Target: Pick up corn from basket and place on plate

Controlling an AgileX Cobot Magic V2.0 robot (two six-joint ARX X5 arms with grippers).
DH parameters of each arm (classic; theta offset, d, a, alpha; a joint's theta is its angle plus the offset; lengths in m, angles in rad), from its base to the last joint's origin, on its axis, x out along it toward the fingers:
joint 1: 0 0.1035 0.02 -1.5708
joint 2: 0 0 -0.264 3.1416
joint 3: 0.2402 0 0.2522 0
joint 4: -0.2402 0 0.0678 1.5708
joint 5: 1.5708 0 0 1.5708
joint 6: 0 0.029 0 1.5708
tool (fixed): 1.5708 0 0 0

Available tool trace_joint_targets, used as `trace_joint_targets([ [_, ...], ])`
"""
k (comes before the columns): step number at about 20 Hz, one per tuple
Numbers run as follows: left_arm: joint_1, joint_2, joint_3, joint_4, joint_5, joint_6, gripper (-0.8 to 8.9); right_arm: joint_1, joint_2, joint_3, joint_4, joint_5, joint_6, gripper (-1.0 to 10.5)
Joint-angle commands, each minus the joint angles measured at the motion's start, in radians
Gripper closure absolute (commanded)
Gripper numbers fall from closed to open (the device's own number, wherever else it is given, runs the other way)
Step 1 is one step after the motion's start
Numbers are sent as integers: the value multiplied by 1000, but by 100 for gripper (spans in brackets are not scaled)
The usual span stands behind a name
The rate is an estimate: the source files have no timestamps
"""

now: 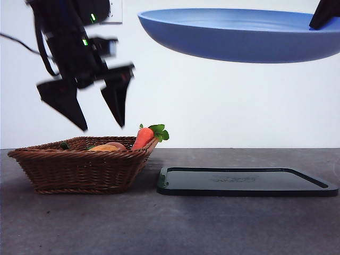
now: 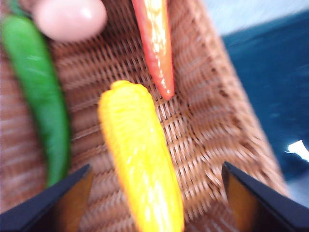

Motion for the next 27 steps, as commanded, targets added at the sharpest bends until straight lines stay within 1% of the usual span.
trace_joint_targets([
  [1,-12,68,22,37,-21,-1,398,1,4,21,10,-2,14,944],
  [6,-18,150,22,73,-52,-1,398,1,5,21,10,-1,13,944],
  [10,-26,169,22,82,-53,-1,411,1,6,21,11,20,13,944],
  [14,-26,169,22,74,-53,-3,577,1,6,21,11,50,13,944],
  [16,-26,169,22,71,-52,-3,605,1,6,21,11,50,13,944],
  [19,-26,167,36,50,-52,-3,607,-2,6,21,11,50,14,944],
  [23,-25,145,127,-43,-52,-3,608,-4,27,21,16,51,14,944],
  [27,-32,34,201,-55,-38,-11,608,-6,127,21,32,51,14,944],
])
